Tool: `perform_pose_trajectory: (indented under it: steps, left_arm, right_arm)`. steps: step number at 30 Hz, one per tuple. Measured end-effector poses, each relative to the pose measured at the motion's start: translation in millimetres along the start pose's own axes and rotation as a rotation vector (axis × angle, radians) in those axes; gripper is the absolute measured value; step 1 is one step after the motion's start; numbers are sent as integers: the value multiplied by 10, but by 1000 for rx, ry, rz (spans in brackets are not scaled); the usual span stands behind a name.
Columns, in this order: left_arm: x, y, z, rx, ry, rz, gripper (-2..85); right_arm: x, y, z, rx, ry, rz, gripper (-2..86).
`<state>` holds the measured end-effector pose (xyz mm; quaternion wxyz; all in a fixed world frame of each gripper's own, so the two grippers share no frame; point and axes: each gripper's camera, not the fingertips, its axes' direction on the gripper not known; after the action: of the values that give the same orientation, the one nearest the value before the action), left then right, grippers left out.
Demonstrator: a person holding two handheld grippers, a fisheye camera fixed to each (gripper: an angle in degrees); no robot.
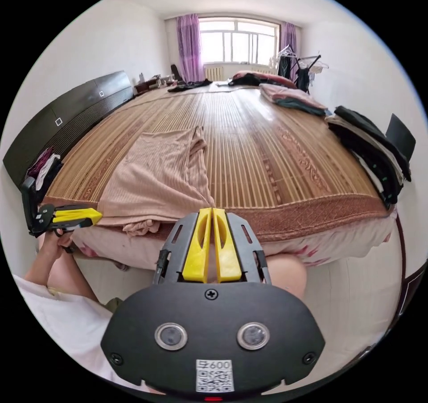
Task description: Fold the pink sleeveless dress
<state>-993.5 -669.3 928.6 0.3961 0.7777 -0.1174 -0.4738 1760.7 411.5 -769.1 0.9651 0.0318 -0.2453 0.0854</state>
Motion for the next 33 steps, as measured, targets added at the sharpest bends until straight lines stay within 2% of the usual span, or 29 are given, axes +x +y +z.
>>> perform_pose_trajectory:
  steps: [4, 6, 9, 11, 14, 18, 23, 27, 33]
  left_arm:
    - [-26, -97, -137, -32, 32, 13, 3]
    - [-44, -145, -301, 15, 64, -3, 3]
    - [-75, -269, -572, 107, 103, -20, 5]
    - [-82, -410, -616, 105, 77, -21, 9]
    - [-99, -528, -579, 104, 84, -38, 16]
    - [-127, -560, -577, 122, 103, -75, 20]
    - [-233, -628, -596, 120, 116, -122, 22]
    - [-338, -618, -616, 125, 120, -173, 22]
    - [-554, -612, -594, 131, 171, -268, 23]
  right_arm:
    - [25, -47, -297, 44, 24, 83, 1]
    - [-37, -119, -542, 111, 28, 50, 11]
    - [-133, -416, -774, 196, -143, -27, 13]
    - [-253, -856, -473, 75, -274, -117, 24]
    - [-376, -1248, -15, -23, -255, -139, 56]
    - [-555, -1701, 113, 60, -219, -197, 62]
    - [-741, -2469, 758, -107, -217, -222, 50]
    - [-956, -2507, 988, -191, -160, -299, 20]
    - [-1173, -2546, 726, -130, -94, -400, -7]
